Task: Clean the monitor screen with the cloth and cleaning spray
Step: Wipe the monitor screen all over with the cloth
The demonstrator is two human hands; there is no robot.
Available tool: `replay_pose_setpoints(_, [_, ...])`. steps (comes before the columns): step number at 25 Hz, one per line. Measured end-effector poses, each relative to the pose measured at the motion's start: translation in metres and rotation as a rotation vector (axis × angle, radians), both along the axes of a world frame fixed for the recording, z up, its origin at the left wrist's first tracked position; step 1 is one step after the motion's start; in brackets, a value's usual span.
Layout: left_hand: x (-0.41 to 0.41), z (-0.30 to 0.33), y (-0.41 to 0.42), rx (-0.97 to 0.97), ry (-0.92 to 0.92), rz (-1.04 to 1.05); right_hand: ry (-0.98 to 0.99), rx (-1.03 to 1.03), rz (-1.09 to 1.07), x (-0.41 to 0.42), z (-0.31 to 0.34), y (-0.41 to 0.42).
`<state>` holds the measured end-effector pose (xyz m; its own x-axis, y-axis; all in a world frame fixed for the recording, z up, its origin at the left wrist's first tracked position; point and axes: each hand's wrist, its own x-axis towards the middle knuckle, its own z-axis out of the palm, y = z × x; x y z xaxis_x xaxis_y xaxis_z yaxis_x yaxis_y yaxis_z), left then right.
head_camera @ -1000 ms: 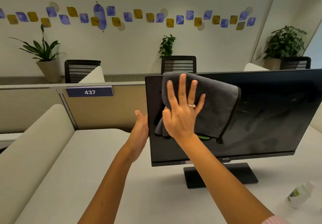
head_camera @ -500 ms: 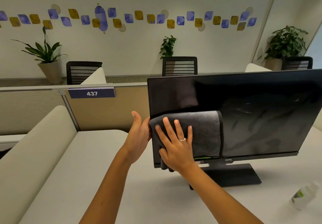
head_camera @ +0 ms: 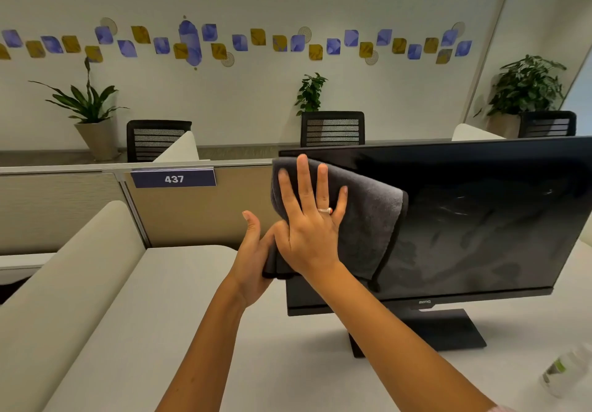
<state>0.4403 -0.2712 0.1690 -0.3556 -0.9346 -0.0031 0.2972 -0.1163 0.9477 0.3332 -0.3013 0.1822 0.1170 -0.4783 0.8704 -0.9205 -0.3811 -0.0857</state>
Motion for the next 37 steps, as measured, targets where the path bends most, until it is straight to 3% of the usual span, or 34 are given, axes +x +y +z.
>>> replay_pose_setpoints(7, [0.001, -0.002, 0.001, 0.030, 0.061, 0.029, 0.004, -0.048, -0.006, 0.006, 0.007, -0.004])
replay_pose_setpoints(17, [0.000, 0.000, 0.005, 0.002, -0.006, 0.024, 0.220, 0.124, -0.050, -0.021, -0.110, 0.022])
replay_pose_setpoints(21, [-0.005, 0.003, 0.007, 0.010, -0.068, 0.047, 0.240, 0.144, -0.078, -0.026, -0.130, 0.030])
replay_pose_setpoints(26, [-0.005, 0.004, 0.009, 0.010, -0.025, 0.042, 0.149, 0.108, -0.056, -0.019, -0.090, 0.025])
replay_pose_setpoints(30, [-0.005, 0.008, 0.012, 0.008, -0.109, 0.085, 0.016, 0.037, -0.010, 0.001, -0.022, 0.013])
replay_pose_setpoints(37, [-0.015, 0.012, 0.008, -0.018, -0.115, 0.184, 0.118, -0.023, -0.024, -0.017, 0.024, 0.007])
